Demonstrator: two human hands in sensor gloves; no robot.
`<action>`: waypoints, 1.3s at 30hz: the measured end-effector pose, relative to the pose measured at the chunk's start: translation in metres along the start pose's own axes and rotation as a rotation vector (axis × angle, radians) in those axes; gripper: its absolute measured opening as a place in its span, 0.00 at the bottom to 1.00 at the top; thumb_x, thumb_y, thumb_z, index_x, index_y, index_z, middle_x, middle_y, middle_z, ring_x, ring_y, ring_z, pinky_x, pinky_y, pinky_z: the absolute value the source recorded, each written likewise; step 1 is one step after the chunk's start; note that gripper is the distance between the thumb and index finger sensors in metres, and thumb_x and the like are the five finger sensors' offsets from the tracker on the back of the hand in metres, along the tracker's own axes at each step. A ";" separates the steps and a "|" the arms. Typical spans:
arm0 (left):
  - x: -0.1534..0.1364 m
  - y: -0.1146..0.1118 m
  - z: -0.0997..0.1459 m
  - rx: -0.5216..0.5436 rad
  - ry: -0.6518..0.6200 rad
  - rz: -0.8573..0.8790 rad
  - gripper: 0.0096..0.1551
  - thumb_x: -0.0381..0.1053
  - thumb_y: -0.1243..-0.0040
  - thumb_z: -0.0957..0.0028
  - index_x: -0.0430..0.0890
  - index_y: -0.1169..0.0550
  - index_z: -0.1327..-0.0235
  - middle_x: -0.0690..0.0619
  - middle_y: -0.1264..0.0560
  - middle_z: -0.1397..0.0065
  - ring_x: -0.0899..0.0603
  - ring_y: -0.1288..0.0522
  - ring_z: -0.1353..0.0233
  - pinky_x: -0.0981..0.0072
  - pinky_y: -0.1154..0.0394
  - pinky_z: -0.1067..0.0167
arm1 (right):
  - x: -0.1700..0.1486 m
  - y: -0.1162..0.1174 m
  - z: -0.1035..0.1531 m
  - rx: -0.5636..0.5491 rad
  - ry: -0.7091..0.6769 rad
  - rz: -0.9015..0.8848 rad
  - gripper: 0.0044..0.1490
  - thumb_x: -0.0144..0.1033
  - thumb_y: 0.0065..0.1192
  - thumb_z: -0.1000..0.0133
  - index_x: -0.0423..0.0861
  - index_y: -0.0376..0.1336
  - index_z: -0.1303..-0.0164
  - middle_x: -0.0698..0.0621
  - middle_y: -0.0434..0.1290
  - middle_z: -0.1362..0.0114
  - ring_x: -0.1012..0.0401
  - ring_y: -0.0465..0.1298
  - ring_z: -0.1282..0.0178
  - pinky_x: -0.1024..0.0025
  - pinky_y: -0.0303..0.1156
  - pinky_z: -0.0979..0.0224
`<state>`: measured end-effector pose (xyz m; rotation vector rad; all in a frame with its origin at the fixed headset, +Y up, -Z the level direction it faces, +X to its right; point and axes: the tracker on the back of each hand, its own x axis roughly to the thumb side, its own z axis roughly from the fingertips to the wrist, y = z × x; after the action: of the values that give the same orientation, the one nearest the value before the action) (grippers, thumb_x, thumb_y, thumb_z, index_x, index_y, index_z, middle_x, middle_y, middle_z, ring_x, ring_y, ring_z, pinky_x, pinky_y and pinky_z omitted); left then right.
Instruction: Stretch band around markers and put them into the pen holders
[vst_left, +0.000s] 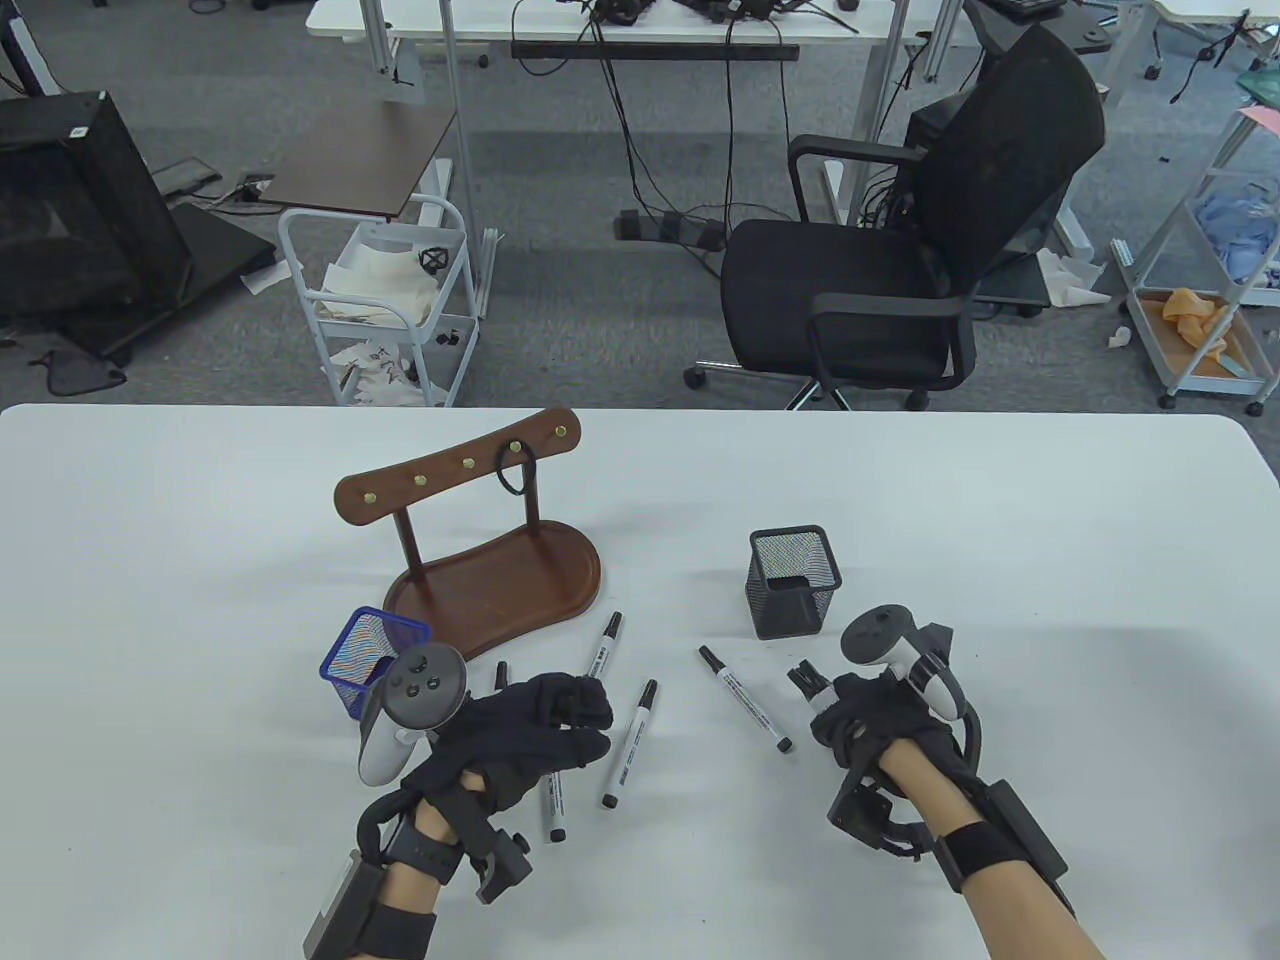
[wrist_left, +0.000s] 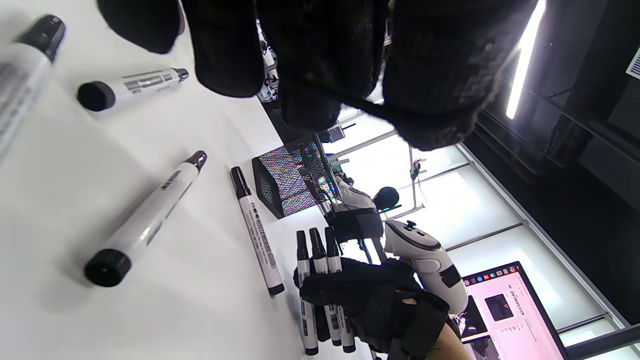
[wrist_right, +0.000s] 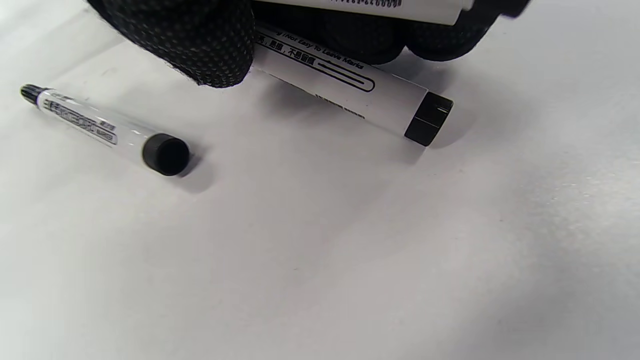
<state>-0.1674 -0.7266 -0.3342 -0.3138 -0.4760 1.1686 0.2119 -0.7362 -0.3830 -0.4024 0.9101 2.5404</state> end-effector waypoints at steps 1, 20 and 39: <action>0.000 0.000 0.000 0.000 0.000 0.000 0.37 0.55 0.26 0.47 0.42 0.27 0.29 0.45 0.21 0.27 0.29 0.31 0.22 0.26 0.39 0.27 | 0.001 -0.001 0.000 0.009 -0.007 -0.007 0.29 0.41 0.66 0.40 0.49 0.57 0.32 0.48 0.64 0.29 0.49 0.69 0.34 0.44 0.67 0.28; 0.000 0.000 -0.001 -0.005 0.005 0.004 0.37 0.55 0.26 0.47 0.42 0.27 0.29 0.45 0.21 0.27 0.29 0.31 0.22 0.26 0.39 0.27 | 0.027 -0.009 0.000 0.060 -0.078 -0.069 0.27 0.42 0.66 0.40 0.49 0.58 0.34 0.44 0.71 0.24 0.46 0.76 0.29 0.43 0.71 0.28; 0.000 -0.001 -0.001 -0.006 0.005 0.005 0.37 0.55 0.26 0.47 0.42 0.27 0.29 0.45 0.21 0.27 0.29 0.31 0.22 0.26 0.39 0.27 | 0.065 -0.008 -0.017 0.028 -0.085 -0.053 0.36 0.41 0.68 0.40 0.53 0.52 0.26 0.51 0.68 0.28 0.52 0.73 0.33 0.44 0.70 0.26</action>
<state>-0.1663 -0.7273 -0.3345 -0.3236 -0.4744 1.1709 0.1609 -0.7238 -0.4258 -0.3034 0.8900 2.4735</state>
